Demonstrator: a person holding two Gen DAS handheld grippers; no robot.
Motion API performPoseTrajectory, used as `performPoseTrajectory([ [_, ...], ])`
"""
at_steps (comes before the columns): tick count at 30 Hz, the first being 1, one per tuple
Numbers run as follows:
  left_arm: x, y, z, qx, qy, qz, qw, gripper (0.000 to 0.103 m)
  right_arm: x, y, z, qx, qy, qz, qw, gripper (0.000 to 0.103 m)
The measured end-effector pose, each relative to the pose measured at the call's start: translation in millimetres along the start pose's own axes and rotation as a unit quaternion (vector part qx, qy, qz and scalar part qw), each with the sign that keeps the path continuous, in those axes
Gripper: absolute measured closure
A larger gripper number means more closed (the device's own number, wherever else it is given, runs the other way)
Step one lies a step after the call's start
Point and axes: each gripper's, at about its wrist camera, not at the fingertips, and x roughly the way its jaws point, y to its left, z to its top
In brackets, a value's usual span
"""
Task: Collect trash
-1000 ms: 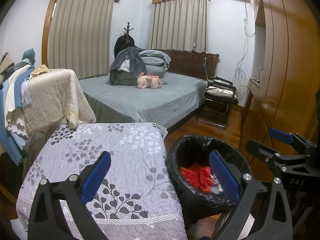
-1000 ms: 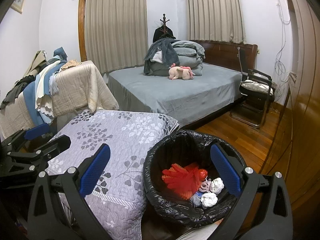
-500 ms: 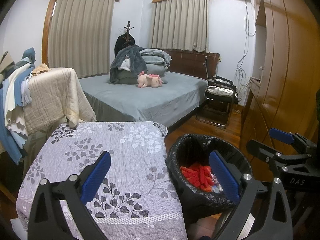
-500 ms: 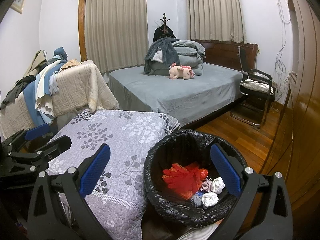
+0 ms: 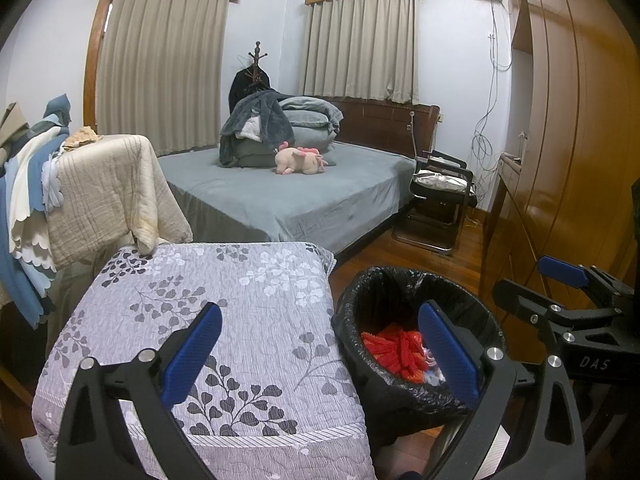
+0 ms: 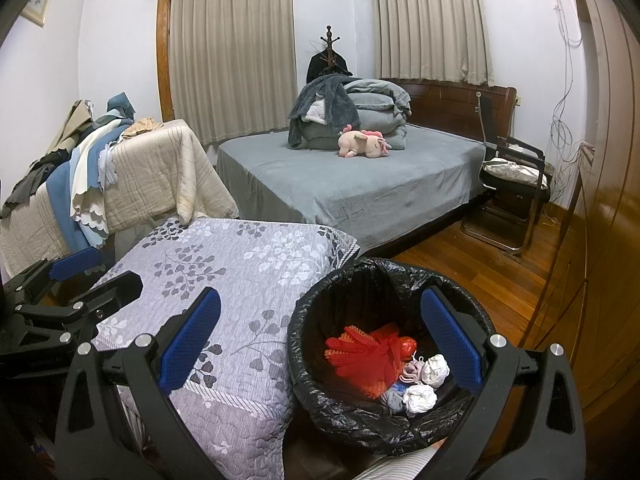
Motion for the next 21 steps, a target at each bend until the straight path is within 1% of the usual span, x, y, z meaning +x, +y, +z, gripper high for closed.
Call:
performPoseTrajectory([
  [21, -1.2, 1.8, -0.5, -0.001, 0.003, -0.002, 1.0000, 0.006, 0.6, -0.2, 1.1, 0.001, 0.002, 0.000, 1.000, 0.005],
])
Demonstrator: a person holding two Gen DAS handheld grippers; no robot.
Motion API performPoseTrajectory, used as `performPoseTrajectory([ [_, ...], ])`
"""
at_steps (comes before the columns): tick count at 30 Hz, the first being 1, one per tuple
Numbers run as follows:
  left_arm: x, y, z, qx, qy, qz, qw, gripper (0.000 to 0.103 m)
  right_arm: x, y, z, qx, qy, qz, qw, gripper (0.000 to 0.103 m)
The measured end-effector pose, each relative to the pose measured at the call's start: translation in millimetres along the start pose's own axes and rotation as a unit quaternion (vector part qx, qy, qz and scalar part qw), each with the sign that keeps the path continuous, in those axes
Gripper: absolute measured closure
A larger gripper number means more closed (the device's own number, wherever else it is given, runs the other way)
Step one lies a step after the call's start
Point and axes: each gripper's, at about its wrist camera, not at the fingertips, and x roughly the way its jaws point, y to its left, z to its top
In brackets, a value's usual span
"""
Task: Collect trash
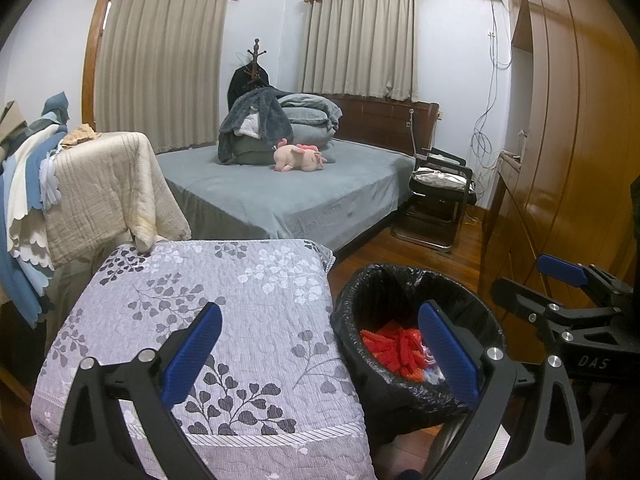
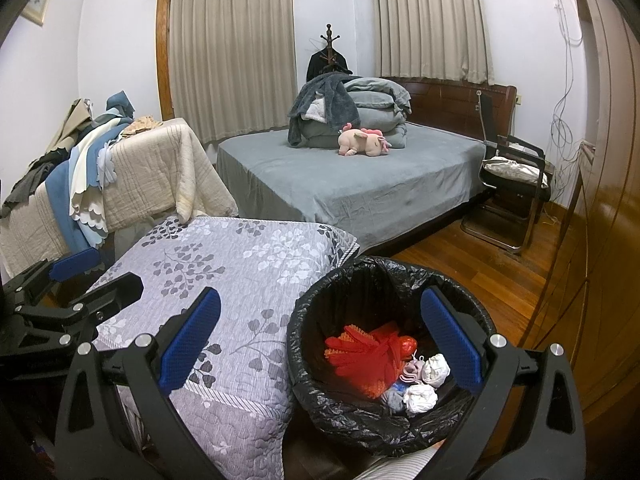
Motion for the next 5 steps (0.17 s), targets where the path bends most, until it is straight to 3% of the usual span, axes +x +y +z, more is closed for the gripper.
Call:
performPoseTrajectory([
  [5, -0.1, 0.2, 0.5, 0.000, 0.001, 0.000, 1.0000, 0.006, -0.3, 1.3, -2.2, 0.000, 0.001, 0.000, 1.000, 0.005],
])
